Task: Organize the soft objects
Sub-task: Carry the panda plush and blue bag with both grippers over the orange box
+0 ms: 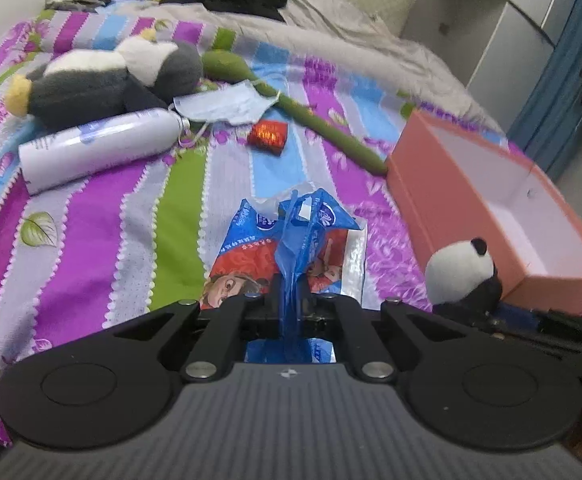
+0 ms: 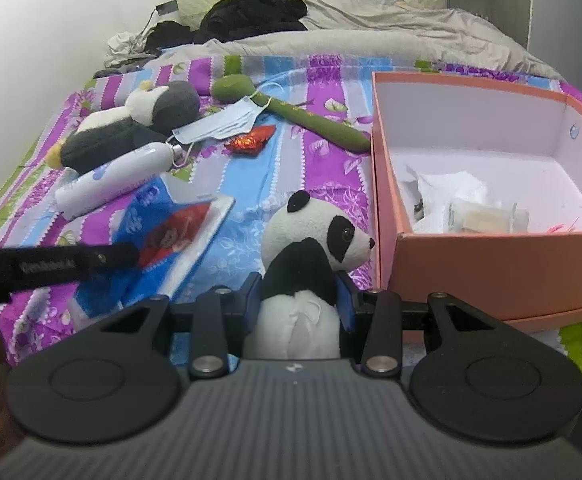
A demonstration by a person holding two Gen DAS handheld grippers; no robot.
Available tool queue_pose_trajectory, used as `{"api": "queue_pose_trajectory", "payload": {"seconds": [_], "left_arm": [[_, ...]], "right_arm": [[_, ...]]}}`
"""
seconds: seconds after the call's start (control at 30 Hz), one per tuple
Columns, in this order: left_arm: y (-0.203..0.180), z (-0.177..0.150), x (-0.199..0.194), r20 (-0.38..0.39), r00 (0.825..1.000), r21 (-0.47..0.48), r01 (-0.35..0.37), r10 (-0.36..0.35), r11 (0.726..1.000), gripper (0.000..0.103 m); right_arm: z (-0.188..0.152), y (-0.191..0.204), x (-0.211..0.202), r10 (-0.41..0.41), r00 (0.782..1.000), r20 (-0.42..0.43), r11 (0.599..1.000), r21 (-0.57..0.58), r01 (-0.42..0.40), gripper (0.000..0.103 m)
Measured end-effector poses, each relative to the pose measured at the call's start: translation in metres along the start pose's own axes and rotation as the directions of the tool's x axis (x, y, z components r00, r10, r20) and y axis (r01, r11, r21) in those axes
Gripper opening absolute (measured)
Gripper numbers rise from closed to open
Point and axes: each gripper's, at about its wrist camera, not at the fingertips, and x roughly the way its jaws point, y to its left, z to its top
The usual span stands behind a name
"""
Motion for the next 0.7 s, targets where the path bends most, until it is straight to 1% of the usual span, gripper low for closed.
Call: {"api": "queue_pose_trajectory", "payload": {"seconds": [0.07,0.17,0.4,0.5,0.7], "left_arm": [[-0.001,0.003,-0.011,0.023,1.000,-0.009,-0.003,0.003,1.000,0.006],[-0.003,0.008,-0.028,0.042,0.999,-0.019,0.015,-0.014,1.000,0.006],[-0.010,0.013,-0.065,0.087,0.996,-0.008,0.014,-0.013,1.000,0.006],[-0.011,0.013,-0.077,0.096,0.995,-0.005,0.005,-0.005,1.000,0.006],[-0.017,0.010,-0.093,0.103,0.995,-0.005,0.012,-0.011,1.000,0.006]], "right_arm": [[0.001,-0.001,-0.009,-0.002,1.000,0.013,1.000,-0.001,0.002,0.042],[0.004,-0.001,-0.022,-0.005,0.999,0.035,1.000,0.000,0.005,0.042],[0.014,0.003,-0.049,0.007,0.997,0.080,1.000,-0.006,-0.006,0.042],[0.018,0.006,-0.056,0.018,0.995,0.094,1.000,-0.016,-0.016,0.042],[0.019,0.004,-0.072,0.023,0.993,0.114,1.000,-0.019,-0.021,0.042]]}}
